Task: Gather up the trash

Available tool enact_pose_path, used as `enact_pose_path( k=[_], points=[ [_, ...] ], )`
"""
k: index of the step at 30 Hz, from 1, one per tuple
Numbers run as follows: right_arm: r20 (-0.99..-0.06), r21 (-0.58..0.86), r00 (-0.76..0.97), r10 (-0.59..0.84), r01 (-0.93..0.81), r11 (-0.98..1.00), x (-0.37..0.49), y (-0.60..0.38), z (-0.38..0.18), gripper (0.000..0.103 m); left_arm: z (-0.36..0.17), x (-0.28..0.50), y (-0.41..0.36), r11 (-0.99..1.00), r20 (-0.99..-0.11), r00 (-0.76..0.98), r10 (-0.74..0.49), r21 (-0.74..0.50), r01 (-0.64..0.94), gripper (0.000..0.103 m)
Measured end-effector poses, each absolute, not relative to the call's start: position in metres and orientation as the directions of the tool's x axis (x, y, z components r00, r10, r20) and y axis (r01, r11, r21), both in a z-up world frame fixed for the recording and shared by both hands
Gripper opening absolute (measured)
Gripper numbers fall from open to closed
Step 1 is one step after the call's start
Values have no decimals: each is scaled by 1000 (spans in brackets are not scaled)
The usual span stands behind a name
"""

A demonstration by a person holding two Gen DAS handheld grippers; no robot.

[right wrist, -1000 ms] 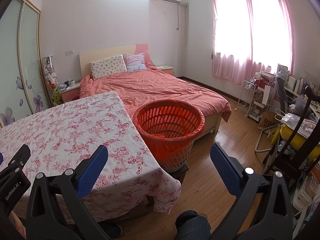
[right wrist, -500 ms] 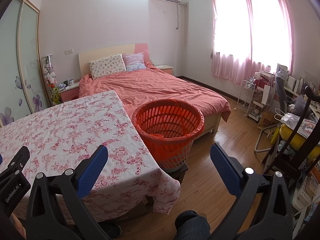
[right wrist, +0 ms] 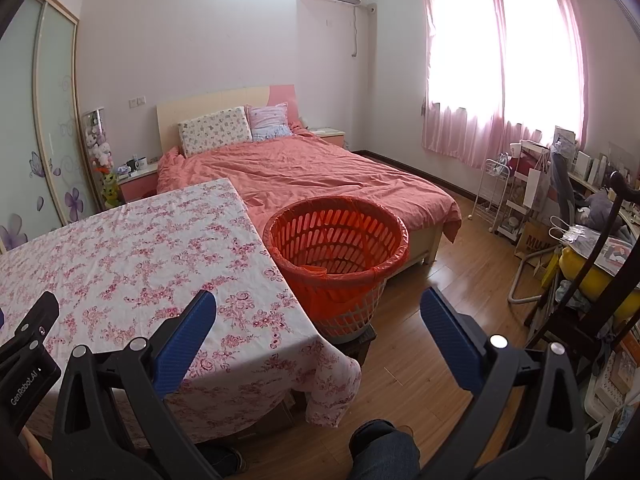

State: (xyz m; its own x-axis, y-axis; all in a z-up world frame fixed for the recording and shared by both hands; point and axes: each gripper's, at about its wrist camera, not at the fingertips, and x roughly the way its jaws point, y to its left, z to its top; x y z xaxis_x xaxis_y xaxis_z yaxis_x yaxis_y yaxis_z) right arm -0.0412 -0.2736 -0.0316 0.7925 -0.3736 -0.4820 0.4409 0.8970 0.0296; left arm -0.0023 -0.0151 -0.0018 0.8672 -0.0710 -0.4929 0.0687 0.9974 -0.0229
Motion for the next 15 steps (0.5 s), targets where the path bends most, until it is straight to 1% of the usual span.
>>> enact_pose_path(
  k=[15],
  points=[
    [-482,29,792,-374,441,897,-41,-274,-31,101,-2,-2,-15,997,-494,867,-71,-22,69,99]
  ],
)
